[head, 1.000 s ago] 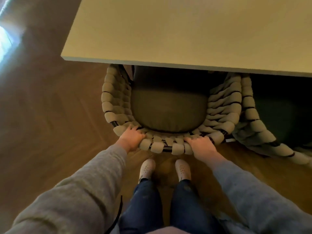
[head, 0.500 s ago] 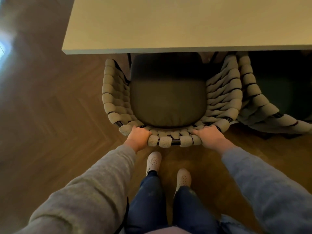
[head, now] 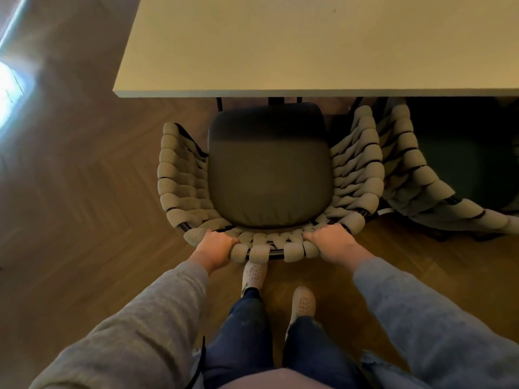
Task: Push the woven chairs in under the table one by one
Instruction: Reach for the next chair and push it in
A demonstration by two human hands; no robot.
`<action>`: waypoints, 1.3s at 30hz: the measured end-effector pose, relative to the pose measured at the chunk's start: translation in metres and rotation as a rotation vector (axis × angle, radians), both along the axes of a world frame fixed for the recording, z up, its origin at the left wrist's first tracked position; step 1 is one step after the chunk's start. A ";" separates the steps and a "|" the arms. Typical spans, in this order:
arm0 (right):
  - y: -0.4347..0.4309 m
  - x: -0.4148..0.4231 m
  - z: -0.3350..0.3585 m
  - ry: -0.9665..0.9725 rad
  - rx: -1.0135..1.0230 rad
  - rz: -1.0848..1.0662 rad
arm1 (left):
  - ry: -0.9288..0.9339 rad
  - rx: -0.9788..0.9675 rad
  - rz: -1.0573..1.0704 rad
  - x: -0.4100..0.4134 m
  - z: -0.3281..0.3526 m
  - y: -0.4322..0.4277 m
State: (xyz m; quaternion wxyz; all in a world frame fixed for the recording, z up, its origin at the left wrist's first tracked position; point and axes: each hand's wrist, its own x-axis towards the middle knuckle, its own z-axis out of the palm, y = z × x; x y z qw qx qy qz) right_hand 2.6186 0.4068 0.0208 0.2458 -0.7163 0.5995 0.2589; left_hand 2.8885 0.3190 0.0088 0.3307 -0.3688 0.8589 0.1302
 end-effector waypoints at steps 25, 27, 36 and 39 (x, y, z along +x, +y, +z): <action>-0.099 0.043 -0.002 -0.020 -0.016 -0.031 | -0.040 -0.026 -0.074 0.036 0.008 -0.115; -0.099 0.044 -0.002 -0.025 -0.002 -0.049 | -0.041 -0.032 -0.072 0.036 0.010 -0.115; -0.088 0.055 -0.001 -0.013 -0.007 -0.027 | -0.029 -0.023 -0.041 0.048 0.005 -0.101; -0.093 0.053 0.000 -0.024 -0.021 -0.025 | -0.031 -0.030 -0.053 0.047 0.006 -0.105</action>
